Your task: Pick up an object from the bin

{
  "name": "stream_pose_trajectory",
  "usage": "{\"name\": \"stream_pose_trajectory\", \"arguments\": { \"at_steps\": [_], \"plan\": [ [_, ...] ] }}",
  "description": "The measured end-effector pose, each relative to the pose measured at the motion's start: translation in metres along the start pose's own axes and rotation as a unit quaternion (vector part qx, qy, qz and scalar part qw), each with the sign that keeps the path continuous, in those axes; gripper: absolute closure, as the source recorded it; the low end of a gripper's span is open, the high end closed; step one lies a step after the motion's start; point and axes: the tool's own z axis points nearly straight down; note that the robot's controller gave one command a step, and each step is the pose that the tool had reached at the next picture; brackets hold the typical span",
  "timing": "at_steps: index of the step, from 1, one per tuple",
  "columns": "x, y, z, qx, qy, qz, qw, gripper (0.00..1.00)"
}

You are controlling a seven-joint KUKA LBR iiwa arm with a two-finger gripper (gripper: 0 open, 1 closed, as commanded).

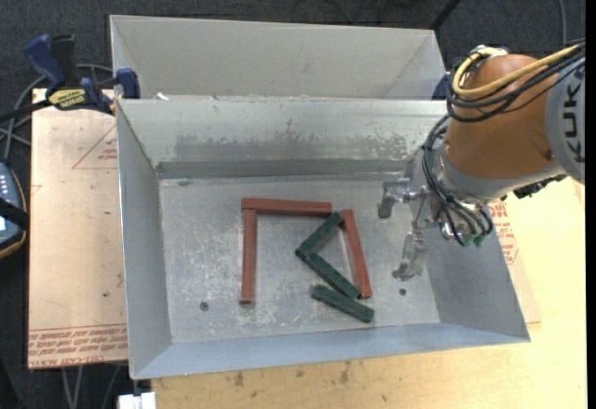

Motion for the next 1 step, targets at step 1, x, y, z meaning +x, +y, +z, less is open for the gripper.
{"name": "stream_pose_trajectory", "arguments": {
  "at_steps": [1],
  "plan": [
    [0.0197,0.0506,0.0754,-0.002,0.003,-0.19,0.9817,0.0]
  ]
}}
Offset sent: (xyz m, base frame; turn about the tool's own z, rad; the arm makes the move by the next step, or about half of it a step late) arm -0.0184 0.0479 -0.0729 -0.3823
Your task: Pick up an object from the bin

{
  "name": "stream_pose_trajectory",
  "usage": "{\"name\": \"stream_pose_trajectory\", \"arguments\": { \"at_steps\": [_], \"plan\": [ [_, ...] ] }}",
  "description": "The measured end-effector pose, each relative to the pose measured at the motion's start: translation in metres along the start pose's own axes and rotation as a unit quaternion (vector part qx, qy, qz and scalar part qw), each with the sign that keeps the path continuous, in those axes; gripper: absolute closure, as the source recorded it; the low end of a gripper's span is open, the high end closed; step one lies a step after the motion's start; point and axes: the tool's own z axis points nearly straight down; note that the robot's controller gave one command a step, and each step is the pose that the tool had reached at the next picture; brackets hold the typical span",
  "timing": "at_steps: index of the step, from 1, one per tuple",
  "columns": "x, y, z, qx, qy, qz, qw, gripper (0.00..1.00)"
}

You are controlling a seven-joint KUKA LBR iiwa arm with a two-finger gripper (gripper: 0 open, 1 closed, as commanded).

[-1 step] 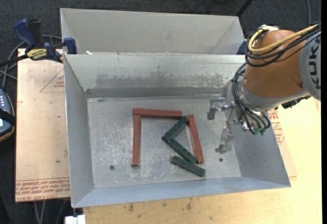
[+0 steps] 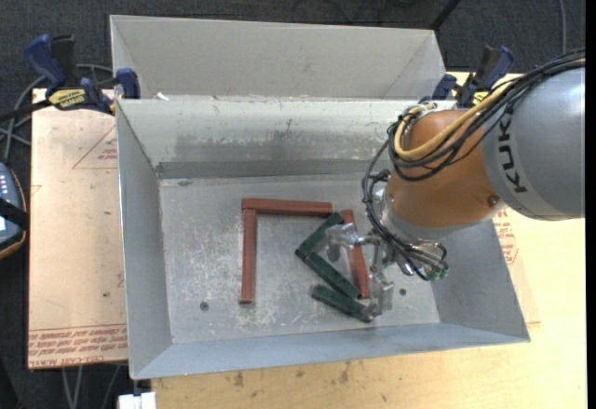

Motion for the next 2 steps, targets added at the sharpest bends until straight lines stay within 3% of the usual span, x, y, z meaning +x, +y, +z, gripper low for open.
{"name": "stream_pose_trajectory", "arguments": {
  "at_steps": [1,2],
  "plan": [
    [-0.0396,-0.0505,0.0465,0.003,-0.0029,-0.297,0.9548,0.0],
    [-0.0399,-0.0503,0.0455,0.003,-0.003,-0.297,0.9549,1.0]
  ]
}}
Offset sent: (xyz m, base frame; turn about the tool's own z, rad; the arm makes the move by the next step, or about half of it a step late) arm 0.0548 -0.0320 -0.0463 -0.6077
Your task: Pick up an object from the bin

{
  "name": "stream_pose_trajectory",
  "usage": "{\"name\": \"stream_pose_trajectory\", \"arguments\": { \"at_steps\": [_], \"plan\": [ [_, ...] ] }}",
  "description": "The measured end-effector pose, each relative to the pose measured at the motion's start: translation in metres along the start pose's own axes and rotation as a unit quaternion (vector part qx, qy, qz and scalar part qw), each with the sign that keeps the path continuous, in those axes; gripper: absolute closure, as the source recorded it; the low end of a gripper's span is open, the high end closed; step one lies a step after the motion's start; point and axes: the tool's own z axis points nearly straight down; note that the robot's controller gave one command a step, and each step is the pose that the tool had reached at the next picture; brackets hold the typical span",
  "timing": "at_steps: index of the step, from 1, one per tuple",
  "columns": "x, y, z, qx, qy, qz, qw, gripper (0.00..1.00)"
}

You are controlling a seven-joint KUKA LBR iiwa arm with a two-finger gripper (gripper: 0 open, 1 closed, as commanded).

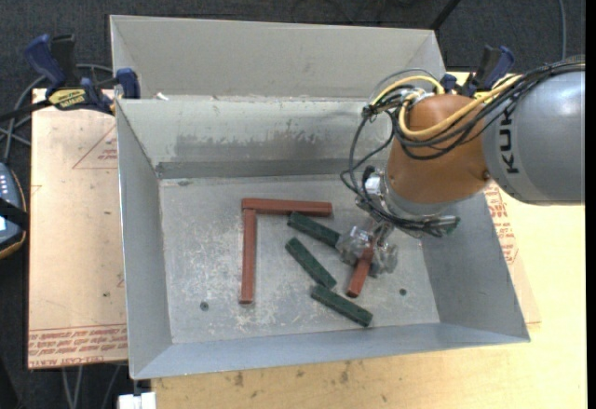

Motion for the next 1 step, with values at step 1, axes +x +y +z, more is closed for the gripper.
{"name": "stream_pose_trajectory", "arguments": {
  "at_steps": [1],
  "plan": [
    [-0.0138,0.0018,-0.1798,0.002,-0.0011,-0.241,0.9705,1.0]
  ]
}}
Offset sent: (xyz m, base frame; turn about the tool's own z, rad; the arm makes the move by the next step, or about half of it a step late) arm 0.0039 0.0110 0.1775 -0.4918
